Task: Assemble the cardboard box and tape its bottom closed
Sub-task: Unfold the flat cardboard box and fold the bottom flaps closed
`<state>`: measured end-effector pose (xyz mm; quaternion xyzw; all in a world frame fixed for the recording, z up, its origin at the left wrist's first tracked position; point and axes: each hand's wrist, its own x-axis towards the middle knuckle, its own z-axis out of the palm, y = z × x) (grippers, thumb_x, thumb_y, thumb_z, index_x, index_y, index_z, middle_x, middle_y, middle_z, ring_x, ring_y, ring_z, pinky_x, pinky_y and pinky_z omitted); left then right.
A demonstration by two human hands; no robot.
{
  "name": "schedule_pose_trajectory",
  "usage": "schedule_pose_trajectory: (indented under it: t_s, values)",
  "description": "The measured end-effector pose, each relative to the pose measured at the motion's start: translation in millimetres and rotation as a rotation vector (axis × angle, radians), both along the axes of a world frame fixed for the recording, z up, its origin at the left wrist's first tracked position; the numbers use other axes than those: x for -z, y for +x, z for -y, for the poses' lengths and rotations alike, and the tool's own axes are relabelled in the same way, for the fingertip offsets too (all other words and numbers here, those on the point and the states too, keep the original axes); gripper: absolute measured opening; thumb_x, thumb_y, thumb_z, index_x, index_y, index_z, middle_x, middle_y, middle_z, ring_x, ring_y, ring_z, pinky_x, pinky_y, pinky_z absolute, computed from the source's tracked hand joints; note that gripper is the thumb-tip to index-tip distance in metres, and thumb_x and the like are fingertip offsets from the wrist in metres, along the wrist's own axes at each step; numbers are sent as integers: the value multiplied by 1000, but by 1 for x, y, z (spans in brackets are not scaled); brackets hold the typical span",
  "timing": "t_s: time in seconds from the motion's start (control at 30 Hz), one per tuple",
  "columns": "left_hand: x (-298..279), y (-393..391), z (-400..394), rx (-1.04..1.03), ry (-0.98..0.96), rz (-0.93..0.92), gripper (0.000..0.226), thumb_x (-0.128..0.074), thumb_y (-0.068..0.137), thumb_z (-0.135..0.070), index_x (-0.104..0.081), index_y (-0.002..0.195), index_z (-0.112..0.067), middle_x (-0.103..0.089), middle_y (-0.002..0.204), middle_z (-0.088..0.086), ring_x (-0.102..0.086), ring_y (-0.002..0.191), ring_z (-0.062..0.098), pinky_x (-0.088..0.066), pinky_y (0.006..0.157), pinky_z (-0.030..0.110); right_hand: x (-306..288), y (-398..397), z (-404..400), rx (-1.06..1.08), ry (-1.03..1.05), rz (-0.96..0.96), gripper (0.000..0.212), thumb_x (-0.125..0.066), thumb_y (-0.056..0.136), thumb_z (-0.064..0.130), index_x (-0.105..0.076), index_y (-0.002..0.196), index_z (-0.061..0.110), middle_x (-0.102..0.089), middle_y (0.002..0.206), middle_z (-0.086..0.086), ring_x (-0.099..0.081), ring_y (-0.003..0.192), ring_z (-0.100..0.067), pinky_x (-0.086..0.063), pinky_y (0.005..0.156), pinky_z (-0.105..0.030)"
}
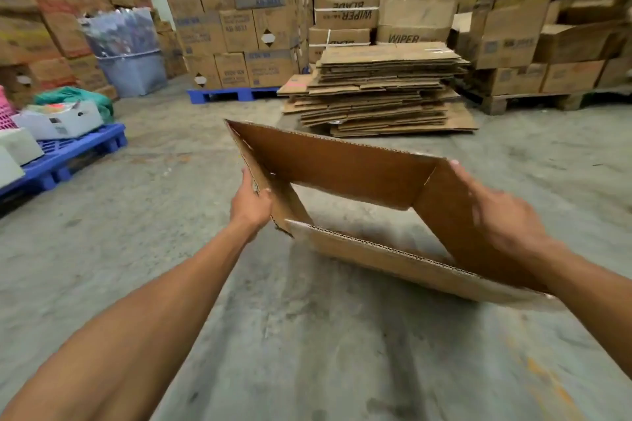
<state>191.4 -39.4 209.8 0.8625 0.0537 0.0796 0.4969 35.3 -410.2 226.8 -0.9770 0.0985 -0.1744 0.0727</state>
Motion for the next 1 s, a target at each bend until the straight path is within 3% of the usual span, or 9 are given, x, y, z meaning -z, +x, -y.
schedule_pose_trajectory:
  t_s: [0.07,0.2,0.3,0.4,0.5,0.57,0.77,0.9,1.0]
  values:
    - [-27,15,-5,67,51,-24,73,-50,94,-23,-12,153,-41,-66,120,21,-66,90,41,-55,68,37,-23,22,9,89,36,36,77,-37,98,15,7,149,53,-65,105,-29,-63,90,-41,-48,78,-45]
    - [-69,45,-22,157,169,-100,71,-48,84,-28,-21,146,-50,-60,132,18,-66,99,43,-59,69,44,-65,56,23,185,84,-67,69,-33,99,20,3,150,50,-59,120,-29,-61,102,-43,-48,88,-48]
    - [-109,27,-25,228,292,-124,65,-44,93,-15,-24,152,-38,-63,124,15,-67,92,34,-57,66,38,-89,65,22,193,92,-206,65,-32,100,22,-1,152,45,-52,134,-27,-56,114,-42,-46,97,-48]
    - [-129,11,-26,300,426,-205,60,-40,96,-5,-30,151,-28,-58,117,9,-60,91,30,-57,69,42,-99,52,17,203,126,-308,63,-35,98,19,-12,154,32,-50,139,-27,-53,122,-40,-43,102,-46]
    - [-137,0,-32,347,547,-290,59,-37,96,-2,-35,148,-28,-57,116,10,-57,85,25,-52,49,31,-94,35,12,230,187,-324,55,-36,96,16,-26,149,22,-47,142,-26,-49,127,-39,-40,106,-46]
    - [-140,-3,-35,379,589,-349,60,-35,95,-2,-33,148,-31,-55,112,6,-59,86,25,-49,42,28,-90,28,6,221,218,-355,55,-37,93,18,-25,147,21,-48,141,-27,-49,126,-40,-39,106,-47]
    - [-139,-4,-45,405,656,-354,68,-41,94,-4,-22,154,-31,-47,142,15,-54,108,31,-59,78,48,-91,22,5,197,191,-319,62,-40,91,12,-25,149,26,-49,139,-23,-51,123,-40,-43,103,-46]
    - [-125,-17,-46,381,702,-212,65,-39,94,-6,-24,153,-27,-52,141,18,-54,118,39,-51,91,43,-88,38,1,163,214,-463,69,-48,91,15,-24,152,36,-38,143,-19,-49,123,-40,-42,104,-40]
    - [-108,-30,-36,325,573,-121,63,-48,95,-15,-24,153,-25,-54,140,18,-52,123,41,-43,101,40,-81,48,4,207,234,-586,75,-51,96,35,-6,155,32,-37,152,-19,-43,133,-37,-36,110,-42]
